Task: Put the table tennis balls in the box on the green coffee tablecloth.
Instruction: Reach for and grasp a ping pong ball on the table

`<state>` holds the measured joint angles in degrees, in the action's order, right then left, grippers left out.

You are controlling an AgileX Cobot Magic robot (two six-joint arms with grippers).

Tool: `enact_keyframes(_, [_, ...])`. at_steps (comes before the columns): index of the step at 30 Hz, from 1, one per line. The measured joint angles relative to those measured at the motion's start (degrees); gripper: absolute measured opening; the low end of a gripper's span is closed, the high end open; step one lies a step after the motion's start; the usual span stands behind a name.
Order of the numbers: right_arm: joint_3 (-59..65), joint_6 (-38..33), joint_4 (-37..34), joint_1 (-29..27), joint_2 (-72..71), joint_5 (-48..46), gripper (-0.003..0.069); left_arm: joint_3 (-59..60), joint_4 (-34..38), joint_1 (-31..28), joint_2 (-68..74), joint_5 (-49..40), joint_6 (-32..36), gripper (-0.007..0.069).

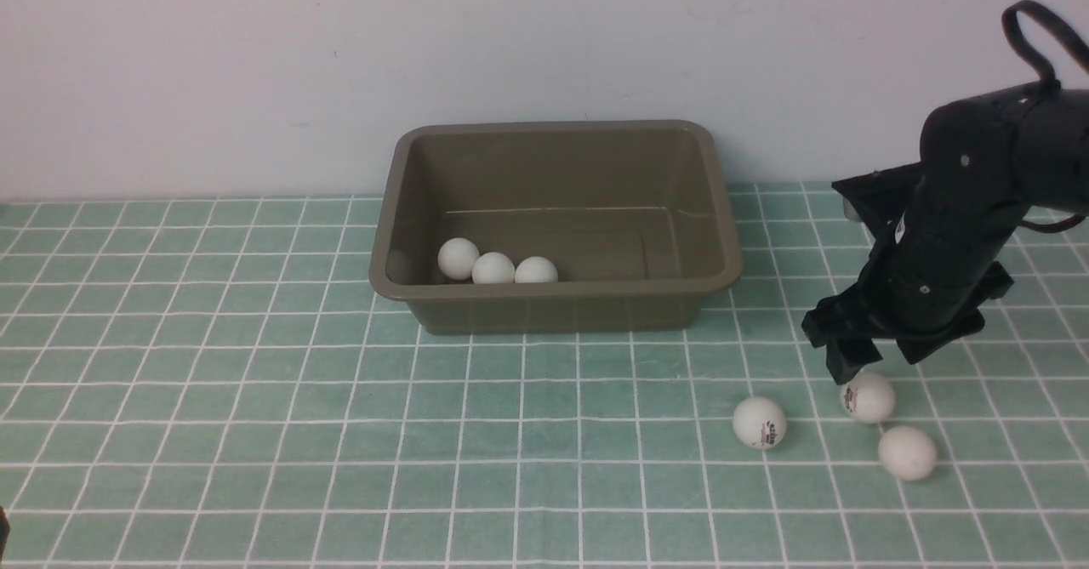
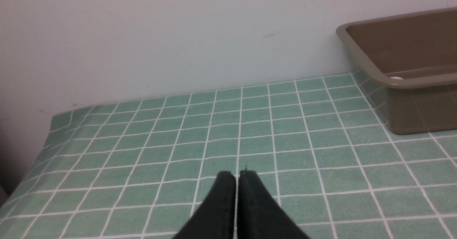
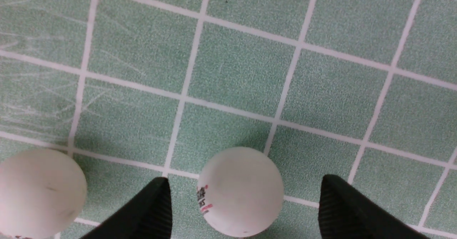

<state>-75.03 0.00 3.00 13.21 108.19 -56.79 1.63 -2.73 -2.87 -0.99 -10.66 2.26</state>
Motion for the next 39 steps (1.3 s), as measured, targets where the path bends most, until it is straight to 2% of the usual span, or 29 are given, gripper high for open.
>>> enact_keyframes(17, [0.0, 0.0, -0.04, 0.0, 4.9, -0.33, 0.0498, 0.0, 0.0, 0.0, 0.0, 0.0, 0.0, -0.0008])
enact_keyframes(21, [0.0, 0.0, -0.04, 0.0, 5.39, 1.07, 0.0442, 0.0, 0.0, 0.0, 0.0, 0.0, 0.0, -0.0008])
enact_keyframes(24, [0.0, 0.0, -0.04, 0.0, 5.39, 1.37, 0.0366, 0.0, 0.0, 0.0, 0.0, 0.0, 0.0, -0.0008])
enact_keyframes(30, [-0.64, 0.0, -0.04, 0.0, 5.39, 0.88, 0.036, 0.0, 0.0, 0.0, 0.0, 0.0, 0.0, -0.0008])
enact_keyframes(36, [-8.84, 0.0, 0.01, 0.0, 5.39, -2.82, 0.036, 0.0, 0.0, 0.0, 0.0, 0.0, 0.0, -0.0008])
enact_keyframes(39, [-17.3, -1.15, -2.16, 0.0, 5.39, -5.03, 0.036, 0.0, 0.0, 0.0, 0.0, 0.0, 0.0, -0.0008])
